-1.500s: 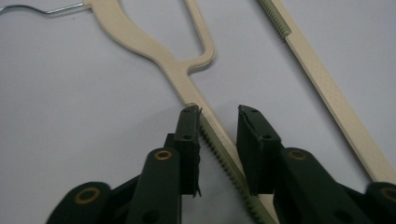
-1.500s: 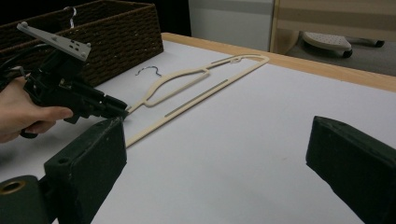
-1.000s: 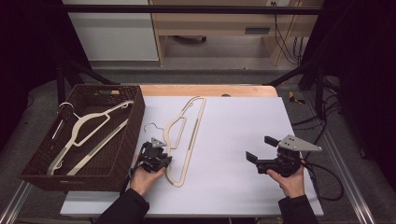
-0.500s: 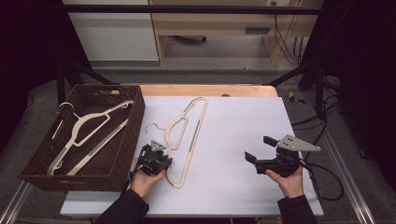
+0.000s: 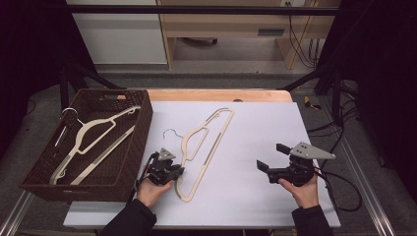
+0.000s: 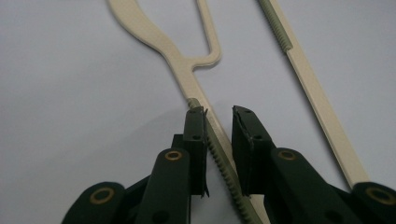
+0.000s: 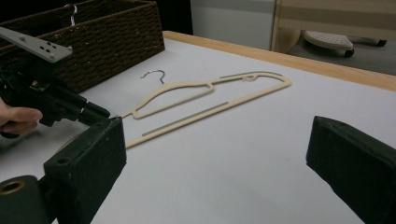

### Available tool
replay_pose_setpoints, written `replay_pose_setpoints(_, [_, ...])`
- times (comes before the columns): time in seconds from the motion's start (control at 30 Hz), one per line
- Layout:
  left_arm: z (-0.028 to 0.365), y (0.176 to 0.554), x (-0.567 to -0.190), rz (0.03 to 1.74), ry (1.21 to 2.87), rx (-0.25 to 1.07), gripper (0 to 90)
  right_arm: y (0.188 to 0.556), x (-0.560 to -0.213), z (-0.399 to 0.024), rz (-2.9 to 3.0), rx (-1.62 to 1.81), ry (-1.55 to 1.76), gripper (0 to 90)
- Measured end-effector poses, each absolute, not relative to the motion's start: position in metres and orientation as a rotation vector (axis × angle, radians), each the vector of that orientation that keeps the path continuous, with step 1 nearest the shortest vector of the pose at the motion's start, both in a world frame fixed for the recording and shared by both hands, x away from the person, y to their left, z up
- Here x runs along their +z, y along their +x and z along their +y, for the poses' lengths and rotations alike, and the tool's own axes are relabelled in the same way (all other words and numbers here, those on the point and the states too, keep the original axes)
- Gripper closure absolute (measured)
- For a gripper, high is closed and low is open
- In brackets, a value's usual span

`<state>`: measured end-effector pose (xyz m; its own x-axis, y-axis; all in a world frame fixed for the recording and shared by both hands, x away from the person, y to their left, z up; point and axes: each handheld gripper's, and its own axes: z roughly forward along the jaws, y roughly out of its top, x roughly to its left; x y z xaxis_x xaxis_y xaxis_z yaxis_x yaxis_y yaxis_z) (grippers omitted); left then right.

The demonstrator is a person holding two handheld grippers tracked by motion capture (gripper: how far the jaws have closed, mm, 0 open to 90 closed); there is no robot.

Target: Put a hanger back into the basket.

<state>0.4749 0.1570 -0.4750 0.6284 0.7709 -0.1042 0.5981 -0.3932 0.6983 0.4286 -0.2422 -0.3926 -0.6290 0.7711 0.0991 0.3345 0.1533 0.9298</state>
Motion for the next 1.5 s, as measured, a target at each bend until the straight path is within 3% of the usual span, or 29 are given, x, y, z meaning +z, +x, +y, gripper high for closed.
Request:
replay_pose_setpoints(0.3, [0.159, 0.473, -0.473, 1.099, 2.139, 0.292, 75.4, 0.427, -0.392, -0.244, 2.035, 1.476, 1.048, 5.0])
replay_pose_setpoints(0.43, [0.155, 0.465, -0.471, 1.188, 2.114, 0.275, 64.5, 0.427, -0.392, -0.244, 2.033, 1.472, 1.052, 5.0])
replay_pose_setpoints(0.6, [0.14, 0.459, -0.469, 1.23, 2.176, 0.421, 67.9, 0.427, -0.392, -0.244, 2.03, 1.477, 1.054, 5.0])
replay_pose_setpoints(1.1, [0.159, 0.465, -0.465, 1.121, 2.26, 0.337, 70.6, 0.426, -0.39, -0.246, 2.022, 1.48, 1.054, 4.9])
replay_pose_setpoints(1.5, [0.162, 0.47, -0.468, 1.211, 2.147, 0.322, 64.7, 0.426, -0.39, -0.246, 2.022, 1.485, 1.055, 4.9])
